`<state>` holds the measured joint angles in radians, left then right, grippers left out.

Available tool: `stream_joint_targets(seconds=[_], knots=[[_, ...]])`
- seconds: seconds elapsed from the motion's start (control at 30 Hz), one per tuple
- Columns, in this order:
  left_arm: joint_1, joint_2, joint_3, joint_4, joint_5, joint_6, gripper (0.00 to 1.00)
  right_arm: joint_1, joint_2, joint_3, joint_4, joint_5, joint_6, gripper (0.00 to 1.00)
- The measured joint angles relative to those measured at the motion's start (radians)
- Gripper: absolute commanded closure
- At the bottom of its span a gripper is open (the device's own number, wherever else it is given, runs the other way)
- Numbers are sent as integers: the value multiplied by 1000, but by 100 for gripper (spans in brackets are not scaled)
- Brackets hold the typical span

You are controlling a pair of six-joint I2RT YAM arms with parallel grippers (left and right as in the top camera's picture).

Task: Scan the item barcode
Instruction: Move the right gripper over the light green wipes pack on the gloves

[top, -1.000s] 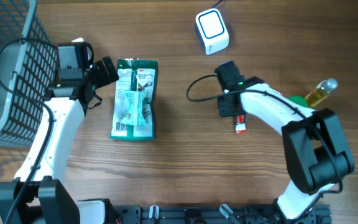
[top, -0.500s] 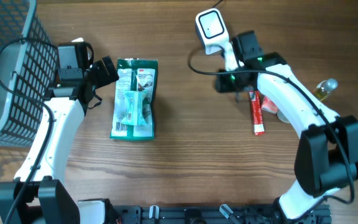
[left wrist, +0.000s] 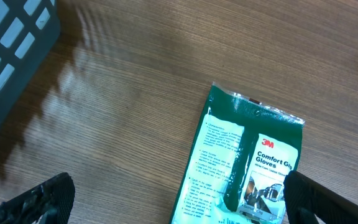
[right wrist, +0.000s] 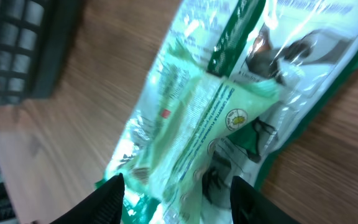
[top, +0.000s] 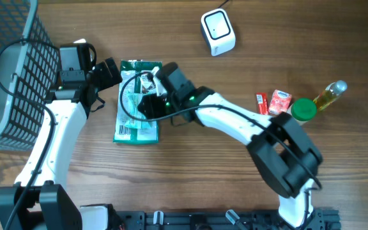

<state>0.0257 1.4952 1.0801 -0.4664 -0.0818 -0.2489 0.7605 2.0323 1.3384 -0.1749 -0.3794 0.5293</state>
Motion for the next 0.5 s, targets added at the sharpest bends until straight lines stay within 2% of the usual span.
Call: stream_joint_targets(seconds=[0.1, 0.33, 0.5], knots=[[0, 0, 0, 0, 0, 0, 0, 10, 38, -6, 21, 14, 30, 50], [0, 0, 0, 0, 0, 0, 0, 10, 44, -6, 44, 19, 50, 51], [0, 0, 0, 0, 0, 0, 0, 10, 59, -6, 98, 21, 103, 64]])
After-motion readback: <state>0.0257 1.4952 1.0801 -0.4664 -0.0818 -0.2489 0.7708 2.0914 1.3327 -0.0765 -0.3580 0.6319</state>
